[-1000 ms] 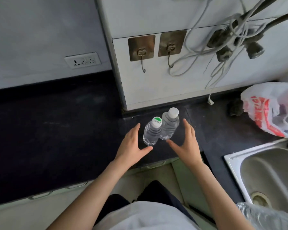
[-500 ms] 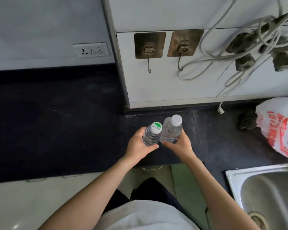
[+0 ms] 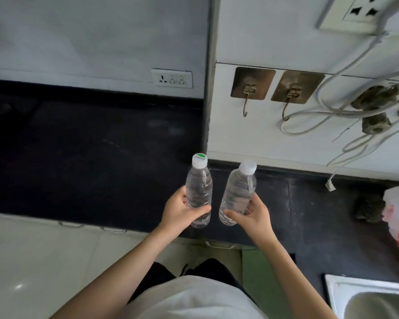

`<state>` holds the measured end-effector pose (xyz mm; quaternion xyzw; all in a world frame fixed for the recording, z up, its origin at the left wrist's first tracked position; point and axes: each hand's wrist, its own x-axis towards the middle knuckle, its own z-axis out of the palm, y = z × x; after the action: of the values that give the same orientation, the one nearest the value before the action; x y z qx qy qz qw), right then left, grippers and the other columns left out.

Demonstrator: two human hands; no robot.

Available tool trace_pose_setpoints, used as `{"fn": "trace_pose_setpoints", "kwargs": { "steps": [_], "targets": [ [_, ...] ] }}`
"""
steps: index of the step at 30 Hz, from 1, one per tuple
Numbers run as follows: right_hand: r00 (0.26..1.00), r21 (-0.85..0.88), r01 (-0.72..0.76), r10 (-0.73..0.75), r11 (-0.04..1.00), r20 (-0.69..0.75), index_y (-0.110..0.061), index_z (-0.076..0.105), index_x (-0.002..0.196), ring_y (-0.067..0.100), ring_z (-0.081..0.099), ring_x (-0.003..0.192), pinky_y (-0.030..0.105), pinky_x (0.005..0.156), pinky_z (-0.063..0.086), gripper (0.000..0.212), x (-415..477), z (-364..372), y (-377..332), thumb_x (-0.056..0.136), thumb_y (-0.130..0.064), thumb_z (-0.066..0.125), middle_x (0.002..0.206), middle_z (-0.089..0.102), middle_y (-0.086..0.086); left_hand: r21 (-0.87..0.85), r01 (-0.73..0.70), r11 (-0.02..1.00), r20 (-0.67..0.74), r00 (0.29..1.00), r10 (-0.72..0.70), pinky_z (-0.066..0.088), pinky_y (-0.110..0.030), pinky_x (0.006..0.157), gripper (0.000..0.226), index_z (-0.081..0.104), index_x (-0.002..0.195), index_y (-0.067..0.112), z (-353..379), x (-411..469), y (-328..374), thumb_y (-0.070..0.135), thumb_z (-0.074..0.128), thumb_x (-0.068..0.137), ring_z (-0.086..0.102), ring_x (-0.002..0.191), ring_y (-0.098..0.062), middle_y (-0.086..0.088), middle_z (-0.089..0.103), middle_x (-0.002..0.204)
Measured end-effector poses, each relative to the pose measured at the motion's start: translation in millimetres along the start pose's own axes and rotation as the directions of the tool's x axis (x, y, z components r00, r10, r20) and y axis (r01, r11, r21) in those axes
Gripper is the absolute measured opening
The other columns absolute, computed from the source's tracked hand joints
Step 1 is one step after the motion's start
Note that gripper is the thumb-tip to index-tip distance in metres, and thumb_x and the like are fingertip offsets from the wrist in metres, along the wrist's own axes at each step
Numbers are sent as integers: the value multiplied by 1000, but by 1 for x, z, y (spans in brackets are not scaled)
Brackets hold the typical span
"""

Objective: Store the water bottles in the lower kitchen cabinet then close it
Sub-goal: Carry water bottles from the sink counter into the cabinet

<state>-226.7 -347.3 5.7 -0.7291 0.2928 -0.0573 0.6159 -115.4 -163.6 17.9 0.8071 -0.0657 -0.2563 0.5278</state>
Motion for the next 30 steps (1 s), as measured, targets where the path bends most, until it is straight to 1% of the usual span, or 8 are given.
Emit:
{"fn": "trace_pose_setpoints", "kwargs": {
  "steps": [3, 7, 13, 17, 20, 24, 27, 30],
  "targets": [
    [996, 63, 52, -57, 997, 72, -19, 63, 107, 17, 73, 91, 32, 81, 59, 44, -4, 23, -26, 72, -8, 86, 98, 75, 1, -29, -6, 1000, -87, 996, 3, 55, -23, 73, 36, 67, 95, 24, -29, -17, 0, 26, 88, 65, 69, 81, -1, 9, 74, 87],
    [978, 90, 91, -106, 992, 178, -18, 65, 106, 17, 73, 91, 31, 78, 59, 39, -4, 60, -53, 74, -9, 85, 97, 76, 1, -27, 4, 1000, -239, 971, -10, 53, -22, 73, 30, 68, 91, 29, -69, -44, -6, 28, 86, 67, 68, 79, -1, 13, 73, 83],
    [927, 42, 112, -120, 993, 357, -18, 66, 106, 10, 72, 81, 20, 67, 55, 38, -18, 127, -67, 74, -9, 85, 91, 75, -3, -142, 85, 986, -408, 903, -136, 55, -26, 73, 24, 70, 91, 31, -126, -93, -37, 30, 84, 72, 70, 76, -3, 12, 74, 82],
    [879, -30, 96, -71, 995, 471, -17, 66, 102, 17, 73, 80, 27, 69, 58, 36, -42, 181, -63, 72, -12, 86, 89, 75, 2, -234, 115, 965, -502, 836, -221, 53, -24, 73, 18, 71, 91, 33, -163, -133, -73, 28, 81, 76, 69, 76, 0, 17, 75, 83],
    [838, -67, 87, -36, 994, 545, -14, 66, 100, 17, 72, 77, 21, 62, 55, 36, -66, 230, -64, 71, -7, 86, 86, 75, 3, -302, 145, 942, -551, 780, -296, 48, -20, 70, 17, 71, 90, 32, -195, -168, -102, 30, 81, 77, 68, 75, 2, 17, 74, 82],
    [759, -110, 112, -14, 988, 651, -17, 66, 101, 7, 72, 77, 14, 62, 51, 38, -111, 309, -73, 70, -5, 85, 87, 75, -3, -355, 159, 921, -617, 700, -358, 50, -19, 69, 33, 71, 91, 34, -249, -220, -143, 50, 76, 63, 67, 77, 4, 19, 73, 83],
    [688, -113, 151, -22, 982, 725, -17, 67, 100, 5, 71, 77, 12, 62, 51, 36, -151, 373, -85, 72, -4, 84, 86, 75, -8, -390, 147, 909, -672, 629, -391, 49, -15, 68, 25, 70, 92, 36, -295, -264, -175, 39, 81, 70, 67, 78, 4, 21, 73, 84],
    [615, -115, 188, -25, 975, 788, -18, 68, 100, 11, 73, 83, 21, 71, 54, 35, -189, 436, -95, 72, -6, 84, 89, 76, -5, -414, 126, 901, -731, 544, -412, 48, -9, 64, 20, 70, 90, 36, -343, -308, -204, 31, 82, 74, 68, 78, 3, 20, 74, 83]
  ]
}}
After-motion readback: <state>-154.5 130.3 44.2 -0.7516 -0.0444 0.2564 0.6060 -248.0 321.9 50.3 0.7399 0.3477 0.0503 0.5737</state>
